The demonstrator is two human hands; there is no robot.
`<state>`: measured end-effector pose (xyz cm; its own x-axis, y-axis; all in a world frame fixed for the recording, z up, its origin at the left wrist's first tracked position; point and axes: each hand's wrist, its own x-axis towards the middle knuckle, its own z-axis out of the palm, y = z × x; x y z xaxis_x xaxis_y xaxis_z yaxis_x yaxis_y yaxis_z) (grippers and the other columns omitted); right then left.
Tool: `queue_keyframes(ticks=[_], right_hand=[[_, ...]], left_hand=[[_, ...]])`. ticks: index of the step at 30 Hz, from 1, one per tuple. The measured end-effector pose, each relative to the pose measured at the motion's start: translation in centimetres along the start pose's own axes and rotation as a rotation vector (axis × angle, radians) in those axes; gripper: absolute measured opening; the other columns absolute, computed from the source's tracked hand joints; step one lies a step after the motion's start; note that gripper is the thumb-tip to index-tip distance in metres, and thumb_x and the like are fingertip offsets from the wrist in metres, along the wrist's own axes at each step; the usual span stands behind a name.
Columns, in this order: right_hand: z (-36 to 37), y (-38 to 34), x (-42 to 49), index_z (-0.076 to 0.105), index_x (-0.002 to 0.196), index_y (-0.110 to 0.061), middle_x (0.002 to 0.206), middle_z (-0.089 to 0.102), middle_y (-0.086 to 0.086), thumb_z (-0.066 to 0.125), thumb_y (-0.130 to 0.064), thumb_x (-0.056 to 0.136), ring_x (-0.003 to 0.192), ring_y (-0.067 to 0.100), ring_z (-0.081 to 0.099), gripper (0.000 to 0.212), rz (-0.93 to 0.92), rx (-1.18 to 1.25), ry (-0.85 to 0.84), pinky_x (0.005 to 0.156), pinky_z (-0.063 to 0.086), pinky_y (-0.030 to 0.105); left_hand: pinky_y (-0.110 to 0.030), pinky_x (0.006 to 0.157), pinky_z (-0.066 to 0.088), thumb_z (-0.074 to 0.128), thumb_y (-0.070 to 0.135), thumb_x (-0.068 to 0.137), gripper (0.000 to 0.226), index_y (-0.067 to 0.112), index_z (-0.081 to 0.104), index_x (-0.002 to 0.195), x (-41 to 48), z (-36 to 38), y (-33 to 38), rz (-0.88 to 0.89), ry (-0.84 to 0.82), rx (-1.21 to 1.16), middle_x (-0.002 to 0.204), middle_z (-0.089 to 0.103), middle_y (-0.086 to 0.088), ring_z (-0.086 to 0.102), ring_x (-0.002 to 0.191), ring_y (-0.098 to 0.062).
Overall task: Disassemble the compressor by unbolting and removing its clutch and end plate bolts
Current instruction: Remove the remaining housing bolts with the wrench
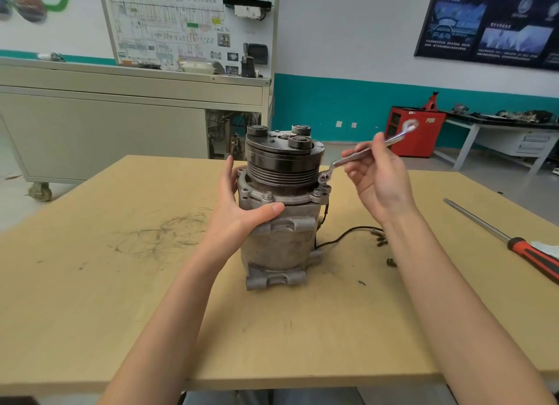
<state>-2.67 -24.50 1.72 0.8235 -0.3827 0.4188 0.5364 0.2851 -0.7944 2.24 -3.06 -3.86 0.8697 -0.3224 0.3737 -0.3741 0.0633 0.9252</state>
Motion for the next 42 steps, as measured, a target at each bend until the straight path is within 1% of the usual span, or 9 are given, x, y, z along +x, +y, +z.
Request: queue_keyframes(ticks=[7, 10, 13, 19, 24, 34, 37, 39, 42], right_hand=[[3.2, -1.4, -6.0, 0.066, 0.086, -0.011, 0.073, 0.069, 0.008, 0.056, -0.024, 0.092, 0.057, 0.021, 0.068, 0.018, -0.698, -0.619, -0.044, 0.054, 0.057, 0.032], [3.9, -0.8, -6.9, 0.071, 0.086, 0.003, 0.074, 0.069, 0.015, 0.058, -0.02, 0.091, 0.054, 0.024, 0.066, 0.027, -1.049, -0.904, -0.106, 0.05, 0.055, 0.035], [3.7, -0.6, -7.2, 0.071, 0.081, 0.006, 0.073, 0.07, 0.016, 0.055, -0.023, 0.091, 0.055, 0.026, 0.065, 0.035, -1.222, -1.089, -0.137, 0.051, 0.049, 0.033], [2.3, 0.0, -8.1, 0.071, 0.086, 0.008, 0.085, 0.07, 0.019, 0.054, -0.026, 0.092, 0.075, 0.027, 0.069, 0.039, -1.087, -1.065, -0.158, 0.068, 0.055, 0.031], [1.6, 0.2, -8.9, 0.071, 0.088, 0.007, 0.091, 0.07, 0.017, 0.052, -0.029, 0.094, 0.085, 0.019, 0.067, 0.041, -1.055, -1.075, -0.171, 0.077, 0.053, 0.021], [3.1, 0.9, -8.6, 0.071, 0.078, 0.007, 0.078, 0.069, 0.018, 0.063, -0.02, 0.086, 0.069, 0.025, 0.069, 0.029, -1.29, -1.262, -0.147, 0.062, 0.055, 0.026], [2.7, 1.5, -8.6, 0.071, 0.082, 0.005, 0.082, 0.07, 0.016, 0.057, -0.022, 0.093, 0.072, 0.023, 0.069, 0.033, -1.3, -1.249, -0.118, 0.068, 0.054, 0.024], [1.9, 1.9, -8.7, 0.069, 0.088, 0.0, 0.088, 0.07, 0.011, 0.049, -0.027, 0.098, 0.079, 0.018, 0.067, 0.035, -1.128, -1.054, -0.118, 0.074, 0.054, 0.024], [0.7, 2.1, -7.7, 0.059, 0.088, -0.01, 0.087, 0.069, -0.004, 0.036, -0.02, 0.102, 0.077, 0.015, 0.067, 0.028, -0.679, -0.479, -0.06, 0.071, 0.054, 0.028]], left_hand=[[-0.042, 0.116, 0.031, 0.08, 0.058, 0.044, 0.133, 0.036, 0.007, 0.152, 0.0, 0.1, 0.0, 0.012, -0.008, -0.006, 0.14, 0.031, 0.018, 0.034, 0.138, -0.008], [-0.042, 0.116, 0.03, 0.08, 0.058, 0.044, 0.133, 0.036, 0.006, 0.152, -0.2, 0.1, 0.2, 0.012, -0.014, -0.012, 0.139, 0.031, 0.019, 0.033, 0.137, -0.006], [-0.041, 0.116, 0.03, 0.08, 0.057, 0.045, 0.134, 0.035, 0.005, 0.153, -0.2, 0.1, 0.3, 0.01, -0.017, -0.014, 0.138, 0.032, 0.02, 0.034, 0.136, -0.005], [-0.041, 0.116, 0.031, 0.08, 0.058, 0.045, 0.132, 0.038, 0.006, 0.152, -0.1, 0.1, 0.1, 0.009, -0.013, -0.004, 0.131, 0.033, 0.03, 0.036, 0.131, -0.002], [-0.038, 0.117, 0.03, 0.08, 0.058, 0.045, 0.132, 0.037, 0.007, 0.152, -0.1, 0.2, 0.0, 0.018, -0.006, -0.012, 0.141, 0.03, 0.021, 0.035, 0.132, 0.001], [-0.041, 0.115, 0.032, 0.08, 0.055, 0.045, 0.132, 0.034, 0.007, 0.153, -0.1, 0.1, 0.1, 0.025, -0.011, -0.024, 0.141, 0.034, 0.017, 0.038, 0.135, -0.007], [-0.04, 0.115, 0.032, 0.08, 0.056, 0.044, 0.133, 0.034, 0.007, 0.153, -0.1, 0.1, 0.0, 0.022, -0.01, -0.023, 0.142, 0.033, 0.017, 0.038, 0.135, -0.006], [-0.039, 0.116, 0.031, 0.08, 0.056, 0.044, 0.133, 0.034, 0.007, 0.153, -0.1, 0.2, 0.0, 0.02, -0.008, -0.021, 0.14, 0.032, 0.019, 0.036, 0.134, -0.003], [-0.041, 0.117, 0.03, 0.08, 0.058, 0.043, 0.133, 0.037, 0.007, 0.152, 0.0, 0.1, 0.0, 0.008, -0.012, -0.02, 0.14, 0.03, 0.02, 0.034, 0.135, -0.004]])
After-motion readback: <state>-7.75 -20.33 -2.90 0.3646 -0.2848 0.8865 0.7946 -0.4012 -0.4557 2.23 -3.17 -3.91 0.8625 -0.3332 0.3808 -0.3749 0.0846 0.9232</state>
